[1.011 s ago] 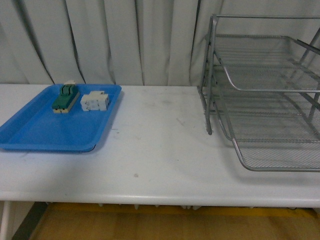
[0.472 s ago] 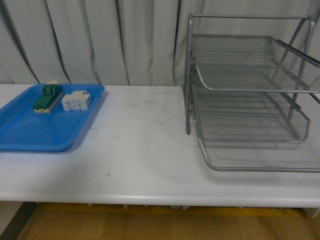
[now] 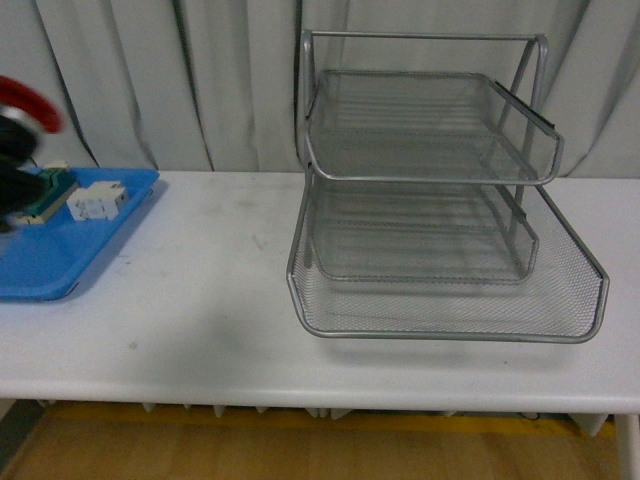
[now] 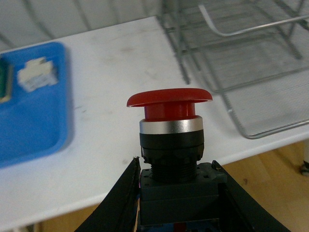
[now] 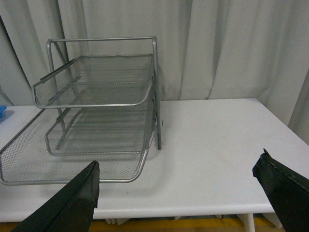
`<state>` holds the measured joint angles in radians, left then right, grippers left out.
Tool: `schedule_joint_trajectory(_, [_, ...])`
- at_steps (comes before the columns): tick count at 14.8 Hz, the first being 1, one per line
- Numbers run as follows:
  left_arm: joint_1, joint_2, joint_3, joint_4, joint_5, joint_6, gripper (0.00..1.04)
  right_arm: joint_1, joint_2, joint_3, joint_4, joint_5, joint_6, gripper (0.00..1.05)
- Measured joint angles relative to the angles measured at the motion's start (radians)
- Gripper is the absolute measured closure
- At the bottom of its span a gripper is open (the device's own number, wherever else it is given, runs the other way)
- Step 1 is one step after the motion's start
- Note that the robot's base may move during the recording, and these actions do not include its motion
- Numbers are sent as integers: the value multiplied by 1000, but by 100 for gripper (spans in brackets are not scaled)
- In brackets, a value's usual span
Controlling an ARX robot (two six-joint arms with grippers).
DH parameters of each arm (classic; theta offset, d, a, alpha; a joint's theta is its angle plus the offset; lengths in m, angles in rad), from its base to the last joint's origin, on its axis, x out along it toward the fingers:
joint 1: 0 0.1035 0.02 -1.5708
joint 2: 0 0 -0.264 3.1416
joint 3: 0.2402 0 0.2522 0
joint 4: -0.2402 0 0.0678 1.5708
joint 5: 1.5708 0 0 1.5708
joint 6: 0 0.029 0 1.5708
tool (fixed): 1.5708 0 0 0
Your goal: Place button on rack with both arms
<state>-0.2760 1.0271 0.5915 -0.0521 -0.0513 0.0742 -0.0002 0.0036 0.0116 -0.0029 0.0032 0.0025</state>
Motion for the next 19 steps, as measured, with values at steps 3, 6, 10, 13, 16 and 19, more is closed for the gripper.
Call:
schedule_joint_trajectory(3, [-162, 366, 201, 112, 144, 110, 69, 0, 0, 0, -1, -2, 0, 6])
schedule_joint_trajectory(6, [-224, 678, 468, 91, 179, 137, 69, 0, 0, 0, -1, -2, 0, 6])
schedule_joint_trajectory(10, [-282, 975, 742, -3, 156, 144, 69, 0, 0, 0, -1, -2, 0, 6])
schedule_joint_trajectory(13, [-288, 1079, 803, 8, 123, 132, 47, 0, 0, 0, -1, -2, 0, 6])
schedule_joint_trajectory(16, [-262, 869, 589, 162, 207, 84, 13, 0, 0, 0, -1, -3, 0, 6])
schedule_joint_trajectory(19, [-146, 483, 190, 472, 162, 1, 8, 0, 0, 0, -1, -3, 0, 6])
